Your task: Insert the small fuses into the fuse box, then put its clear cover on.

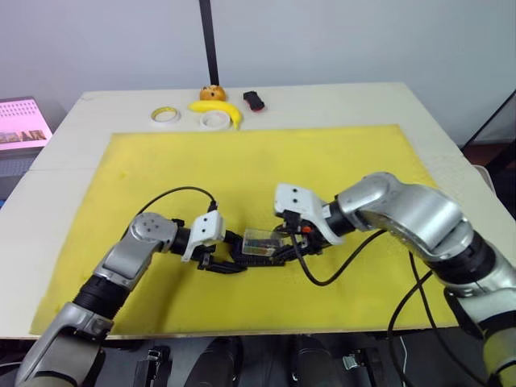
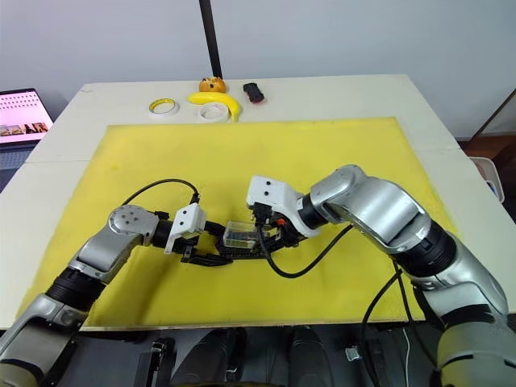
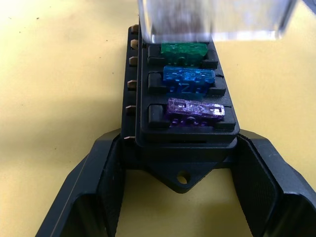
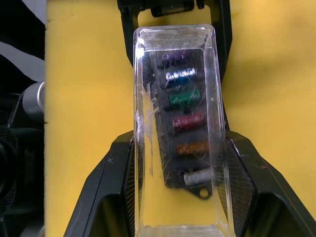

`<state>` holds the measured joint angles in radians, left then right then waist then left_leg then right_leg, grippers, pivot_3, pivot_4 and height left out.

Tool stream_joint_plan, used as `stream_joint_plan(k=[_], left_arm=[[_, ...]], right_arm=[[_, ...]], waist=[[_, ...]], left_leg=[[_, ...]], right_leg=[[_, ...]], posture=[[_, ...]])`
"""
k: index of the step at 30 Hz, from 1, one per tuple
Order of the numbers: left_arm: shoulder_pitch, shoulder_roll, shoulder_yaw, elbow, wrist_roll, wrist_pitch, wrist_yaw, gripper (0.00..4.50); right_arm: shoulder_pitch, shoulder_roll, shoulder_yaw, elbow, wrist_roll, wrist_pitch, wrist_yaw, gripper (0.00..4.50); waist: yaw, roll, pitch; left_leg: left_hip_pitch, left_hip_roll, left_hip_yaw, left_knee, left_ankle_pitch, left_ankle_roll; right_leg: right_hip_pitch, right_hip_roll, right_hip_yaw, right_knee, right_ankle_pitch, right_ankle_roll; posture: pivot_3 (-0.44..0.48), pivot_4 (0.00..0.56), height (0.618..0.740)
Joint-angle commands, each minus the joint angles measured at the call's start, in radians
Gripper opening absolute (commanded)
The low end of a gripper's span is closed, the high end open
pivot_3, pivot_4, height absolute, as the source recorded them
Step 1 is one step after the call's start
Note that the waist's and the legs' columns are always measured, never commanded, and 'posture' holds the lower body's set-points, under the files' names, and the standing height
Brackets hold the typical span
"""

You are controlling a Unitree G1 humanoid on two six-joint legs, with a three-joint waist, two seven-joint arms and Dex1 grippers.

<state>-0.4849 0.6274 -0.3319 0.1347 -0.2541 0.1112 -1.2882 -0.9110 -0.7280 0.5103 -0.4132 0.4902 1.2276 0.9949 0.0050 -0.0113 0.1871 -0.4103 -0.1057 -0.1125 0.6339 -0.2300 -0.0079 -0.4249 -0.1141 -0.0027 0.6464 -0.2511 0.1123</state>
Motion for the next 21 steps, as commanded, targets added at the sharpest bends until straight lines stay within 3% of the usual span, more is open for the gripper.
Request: stream_joint_plan(k=[1, 21], left_arm=[[-0.006, 0.006, 0.017, 0.017, 0.042, -0.003, 0.02, 2.52], [-0.004, -0.019, 0.02, 0.028, 0.066, -0.014, 0.053, 2.52]], right_arm=[[-0.036, 0.012, 0.016, 0.01, -0.029, -0.03, -0.008, 1.71], [-0.036, 0.037, 0.14, 0.049, -0.153, -0.141, 0.022, 1.71]], waist=[[0.0, 0.0, 0.0], [0.001, 0.0, 0.0]], left_leg=[[0.0, 0.0, 0.0, 0.0, 0.0, 0.0], [0.0, -0.001, 0.0, 0.001, 0.0, 0.0]], right_leg=[[0.0, 0.0, 0.0, 0.0, 0.0, 0.0], [0.0, 0.001, 0.0, 0.001, 0.0, 0.0]], posture=[[0.0, 0.15, 0.74], [0.0, 0.15, 0.74]])
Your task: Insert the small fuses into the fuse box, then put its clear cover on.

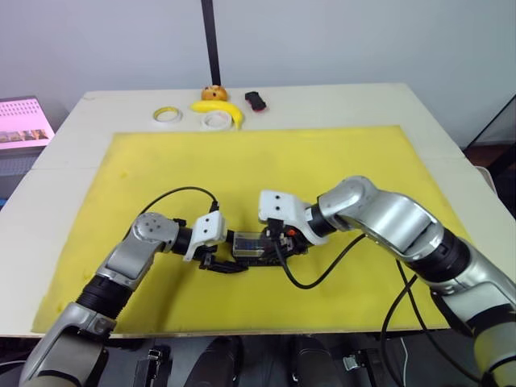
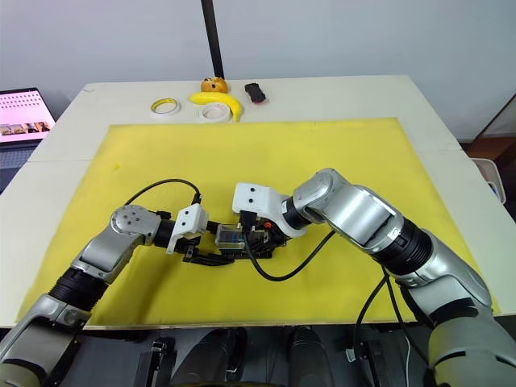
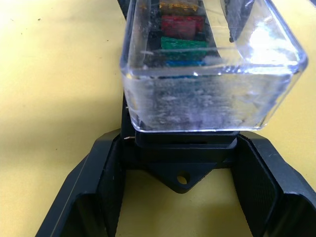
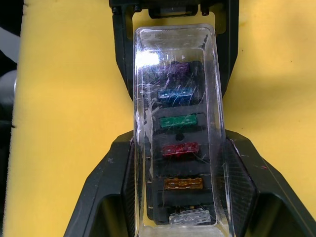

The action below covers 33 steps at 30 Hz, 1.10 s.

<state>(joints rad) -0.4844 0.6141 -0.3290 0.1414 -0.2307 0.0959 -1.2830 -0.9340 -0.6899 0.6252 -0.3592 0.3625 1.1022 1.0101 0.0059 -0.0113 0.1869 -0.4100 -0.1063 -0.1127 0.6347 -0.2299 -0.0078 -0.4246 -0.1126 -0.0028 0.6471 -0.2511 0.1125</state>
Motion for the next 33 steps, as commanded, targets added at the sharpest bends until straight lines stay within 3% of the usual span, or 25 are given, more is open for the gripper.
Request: stream_joint_plan(k=[1, 33], left_arm=[[-0.004, -0.008, 0.017, 0.022, 0.045, 0.0, 0.048, 2.52], [0.0, -0.049, 0.024, 0.029, 0.069, -0.007, 0.072, 2.52]], right_arm=[[-0.012, 0.0, 0.029, -0.003, -0.031, -0.018, 0.009, 1.71], [0.02, -0.031, 0.062, -0.101, -0.082, 0.054, -0.018, 1.71]], waist=[[0.0, 0.0, 0.0], [0.008, 0.0, -0.001]], left_leg=[[0.0, 0.0, 0.0, 0.0, 0.0, 0.0], [0.002, -0.001, -0.002, 0.002, 0.0, 0.0]], right_leg=[[0.0, 0.0, 0.0, 0.0, 0.0, 0.0], [0.004, -0.001, -0.001, 0.0, 0.0, 0.0]], posture=[[0.0, 0.15, 0.74], [0.0, 0.15, 0.74]])
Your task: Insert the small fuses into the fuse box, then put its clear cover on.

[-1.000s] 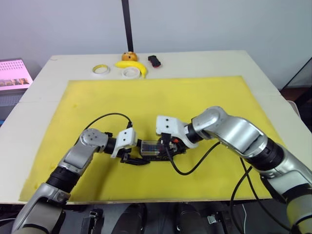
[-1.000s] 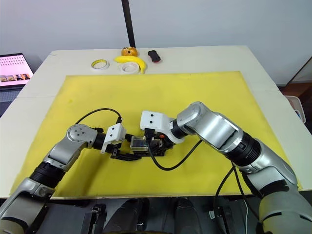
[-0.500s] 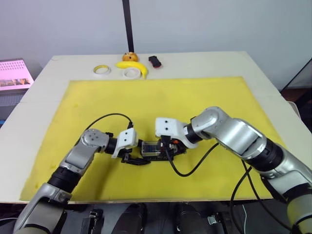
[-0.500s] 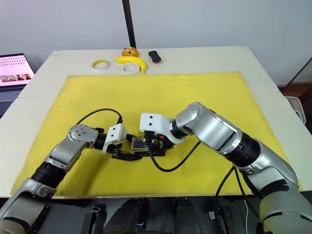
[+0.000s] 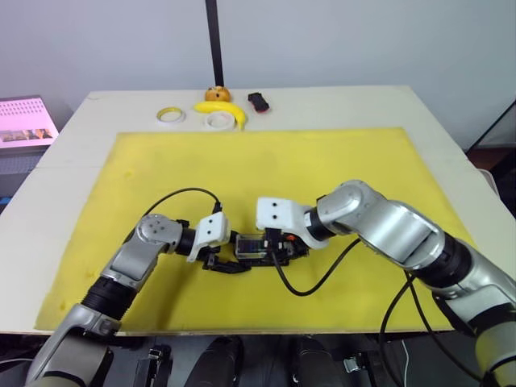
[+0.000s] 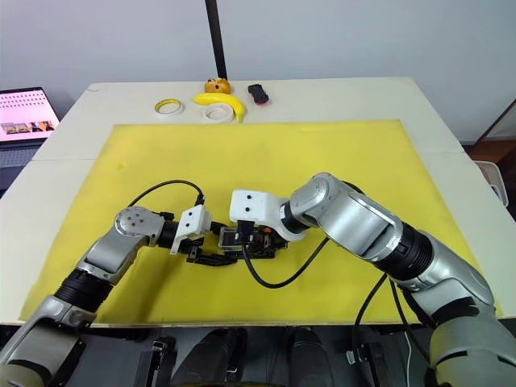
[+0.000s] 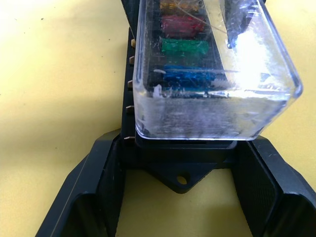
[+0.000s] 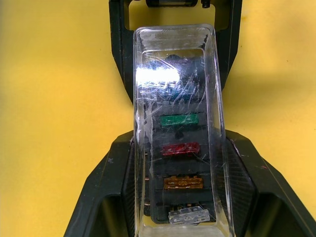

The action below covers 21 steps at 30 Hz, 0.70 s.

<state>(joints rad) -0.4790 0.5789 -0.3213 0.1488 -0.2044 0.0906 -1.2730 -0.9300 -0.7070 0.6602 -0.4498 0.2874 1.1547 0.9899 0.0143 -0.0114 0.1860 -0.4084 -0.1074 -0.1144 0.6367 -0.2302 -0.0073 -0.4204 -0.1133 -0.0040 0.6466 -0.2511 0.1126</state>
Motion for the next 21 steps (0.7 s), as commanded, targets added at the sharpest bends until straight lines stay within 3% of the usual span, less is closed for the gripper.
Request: stream_joint_plan(k=[1, 3, 5, 9, 21], left_arm=[[-0.005, -0.015, 0.018, 0.022, 0.041, 0.001, 0.064, 2.52], [-0.004, -0.016, 0.019, 0.02, 0.04, 0.002, 0.065, 2.52], [-0.003, -0.016, 0.019, 0.019, 0.041, 0.001, 0.065, 2.52], [-0.002, -0.016, 0.017, 0.022, 0.041, -0.003, 0.065, 2.52], [-0.014, -0.018, 0.015, 0.026, 0.041, 0.0, 0.063, 2.52]], right_arm=[[0.016, -0.015, 0.028, -0.009, -0.009, -0.001, 0.003, 1.71], [0.017, -0.018, 0.027, -0.009, -0.012, -0.006, 0.002, 1.71], [0.018, -0.021, 0.023, -0.01, -0.012, -0.011, 0.004, 2.76], [0.007, -0.008, -0.003, -0.009, -0.001, -0.004, 0.003, 4.45], [-0.025, 0.032, -0.047, 0.007, 0.008, 0.012, -0.022, 4.45]], waist=[[0.0, 0.0, 0.0], [0.0, 0.0, 0.0], [0.0, 0.0, 0.0], [-0.001, 0.0, 0.0], [0.0, 0.0, 0.0]], left_leg=[[0.0, 0.0, 0.0, 0.0, 0.0, 0.0], [0.0, 0.0, 0.0, 0.0, 0.0, 0.0], [0.0, 0.0, 0.0, 0.0, 0.0, 0.0], [0.0, 0.0, -0.001, 0.001, 0.0, 0.0], [0.0, 0.0, -0.001, 0.001, 0.0, 0.0]], right_leg=[[0.0, 0.0, 0.0, 0.0, 0.0, 0.0], [0.0, 0.0, 0.0, 0.0, 0.0, 0.0], [0.0, 0.0, 0.0, 0.0, 0.0, 0.0], [0.0, 0.0, -0.001, 0.0, 0.0, 0.0], [0.0, 0.0, -0.001, 0.0, 0.0, 0.0]], posture=[[0.0, 0.15, 0.74], [0.0, 0.15, 0.74], [0.0, 0.15, 0.74], [0.0, 0.15, 0.74], [0.0, 0.15, 0.74]])
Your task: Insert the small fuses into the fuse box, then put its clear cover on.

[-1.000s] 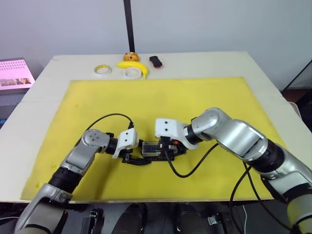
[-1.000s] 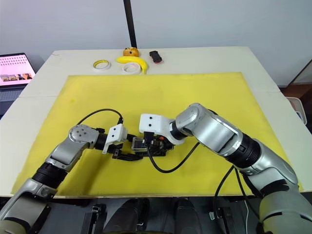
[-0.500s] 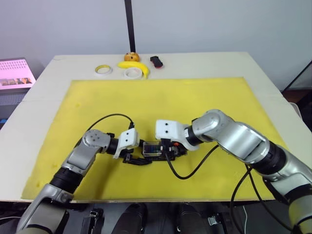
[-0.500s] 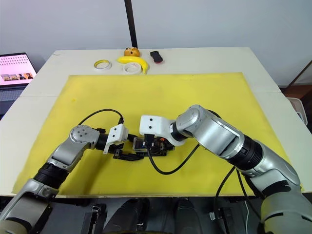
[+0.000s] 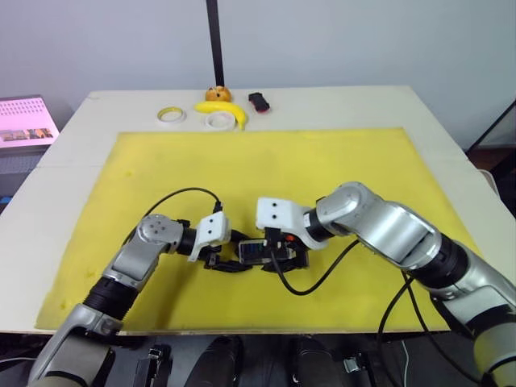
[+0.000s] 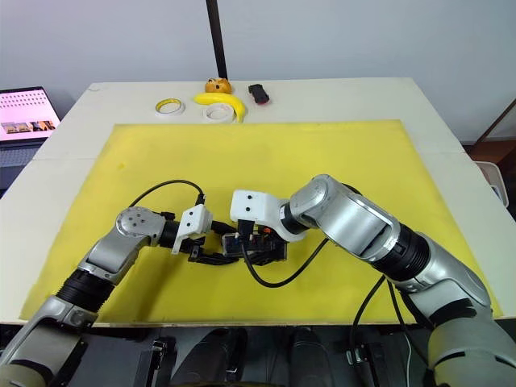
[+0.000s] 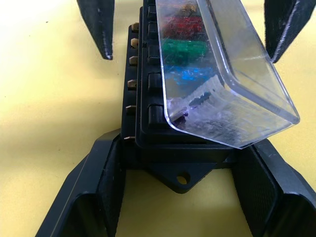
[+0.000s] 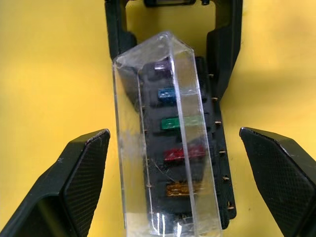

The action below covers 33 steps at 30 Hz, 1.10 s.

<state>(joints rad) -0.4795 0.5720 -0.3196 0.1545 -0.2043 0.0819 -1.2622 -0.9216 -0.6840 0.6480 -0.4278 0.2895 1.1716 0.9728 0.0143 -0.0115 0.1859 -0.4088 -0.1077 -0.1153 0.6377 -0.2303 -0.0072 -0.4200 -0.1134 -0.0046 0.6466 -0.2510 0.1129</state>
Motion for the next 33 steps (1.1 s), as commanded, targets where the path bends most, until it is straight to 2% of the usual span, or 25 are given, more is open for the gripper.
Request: stream_joint_plan(k=[1, 18, 24, 29, 33], left_arm=[[-0.014, -0.011, 0.013, 0.022, 0.042, 0.007, 0.052, 2.52], [-0.006, -0.014, 0.009, 0.017, 0.043, 0.007, 0.051, 2.52], [-0.006, -0.016, 0.01, 0.017, 0.043, 0.008, 0.055, 2.52], [0.005, -0.009, 0.014, 0.003, 0.039, 0.016, 0.053, 2.52], [0.003, -0.006, 0.019, 0.003, 0.037, 0.02, 0.054, 2.52]], right_arm=[[-0.037, 0.008, -0.032, -0.013, 0.001, -0.01, -0.006, 4.45], [-0.064, 0.006, -0.056, 0.033, -0.005, -0.03, -0.015, 4.45], [-0.058, -0.005, -0.071, 0.001, 0.024, -0.017, 0.009, 4.45], [-0.065, -0.032, -0.158, -0.046, 0.095, 0.015, 0.047, 4.45], [-0.017, -0.089, -0.251, -0.078, 0.149, -0.042, 0.095, 4.45]], waist=[[0.0, 0.0, 0.0], [0.0, 0.0, 0.0], [0.0, 0.0, 0.0], [0.0, 0.0, 0.0], [0.001, 0.0, 0.0]], left_leg=[[0.0, 0.0, 0.0, 0.0, 0.0, 0.0], [0.0, 0.0, 0.0, 0.0, 0.0, 0.0], [0.0, 0.0, 0.0, 0.0, 0.0, 0.0], [0.0, 0.0, 0.0, 0.0, 0.0, 0.0], [0.0, 0.0, 0.0, 0.0, 0.0, 0.0]], right_leg=[[0.0, 0.0, 0.0, 0.0, 0.0, 0.0], [0.0, 0.0, 0.0, 0.0, 0.0, 0.0], [0.0, 0.0, 0.0, 0.0, 0.0, 0.0], [0.0, 0.0, 0.0, 0.0, 0.0, 0.0], [0.0, 0.0, 0.0, 0.0, 0.0, 0.0]], posture=[[0.0, 0.15, 0.74], [0.0, 0.15, 0.74], [0.0, 0.15, 0.74], [0.0, 0.15, 0.74], [0.0, 0.15, 0.74]])
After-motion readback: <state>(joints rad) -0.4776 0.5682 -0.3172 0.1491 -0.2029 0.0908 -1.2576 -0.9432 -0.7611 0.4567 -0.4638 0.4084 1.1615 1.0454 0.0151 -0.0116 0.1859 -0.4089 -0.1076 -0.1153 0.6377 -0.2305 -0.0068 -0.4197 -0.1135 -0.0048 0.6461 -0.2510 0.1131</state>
